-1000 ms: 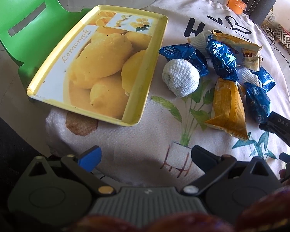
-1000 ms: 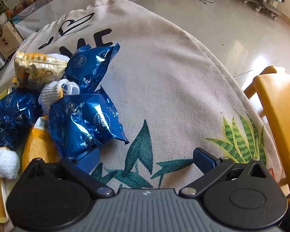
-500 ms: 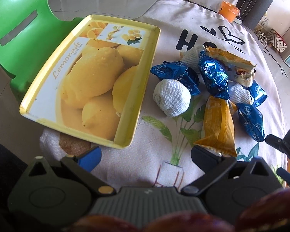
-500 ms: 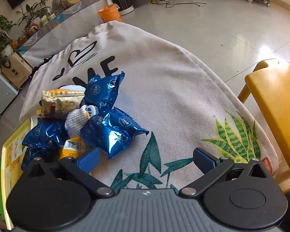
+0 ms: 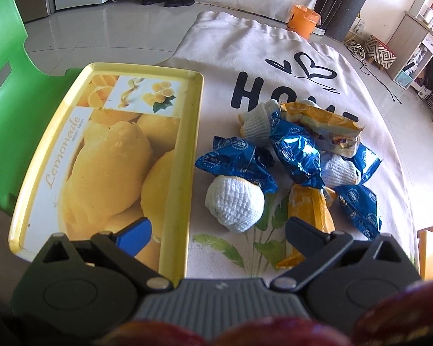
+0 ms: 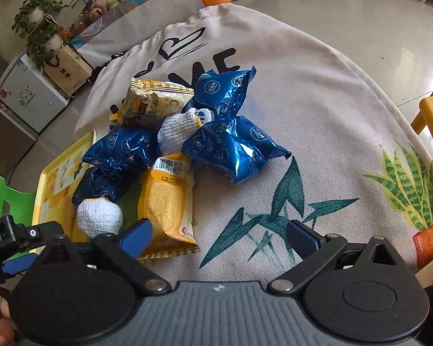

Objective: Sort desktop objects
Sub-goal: 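Move both tools toward the pile of snacks beside the yellow tray, then close the right gripper on the yellow snack bag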

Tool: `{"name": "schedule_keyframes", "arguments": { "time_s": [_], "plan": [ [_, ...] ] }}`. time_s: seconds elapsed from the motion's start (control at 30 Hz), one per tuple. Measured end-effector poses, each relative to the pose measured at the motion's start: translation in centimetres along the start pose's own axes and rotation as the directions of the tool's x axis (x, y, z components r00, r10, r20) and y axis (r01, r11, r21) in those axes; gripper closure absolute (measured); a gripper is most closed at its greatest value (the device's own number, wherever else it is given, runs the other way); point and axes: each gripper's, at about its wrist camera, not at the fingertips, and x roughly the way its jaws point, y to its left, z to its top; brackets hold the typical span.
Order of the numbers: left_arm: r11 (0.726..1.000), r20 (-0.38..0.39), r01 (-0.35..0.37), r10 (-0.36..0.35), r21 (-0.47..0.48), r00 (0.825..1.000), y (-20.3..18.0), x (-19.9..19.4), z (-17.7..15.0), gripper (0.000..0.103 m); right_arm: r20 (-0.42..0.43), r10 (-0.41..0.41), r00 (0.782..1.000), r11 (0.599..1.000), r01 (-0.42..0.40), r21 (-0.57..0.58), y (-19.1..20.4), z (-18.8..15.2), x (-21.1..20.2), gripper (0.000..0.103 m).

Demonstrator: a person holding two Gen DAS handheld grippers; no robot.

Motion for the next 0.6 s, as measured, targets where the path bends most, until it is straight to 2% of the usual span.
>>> {"name": "schedule_keyframes", "arguments": {
  "time_s": [0.2,0.47,0.6],
  "plan": [
    [0.999,0.004,-0.009,0.009,-0.037,1.0,1.5,0.5,0.8,0.001,-0.002,0.033,0.999,0.998,-0.033,-0.052,1.6,-0.1,1.4,0.004],
    [0.993,0.001,0.02,-0.02,-0.12,1.0,3.0,1.1,0.9,0.001,-0.009,0.018,1.0,0.995,-0.019,-0.095,3.2,-0.2,3.4,0.005],
    [0.993,0.003,0.03,-0.03,-0.118,1.0,3.0,1.3,1.0,0.001,-0.001,0.01,1.0,0.993,-0.01,-0.114,3.9,-0.3,4.3,0.005]
  ]
}}
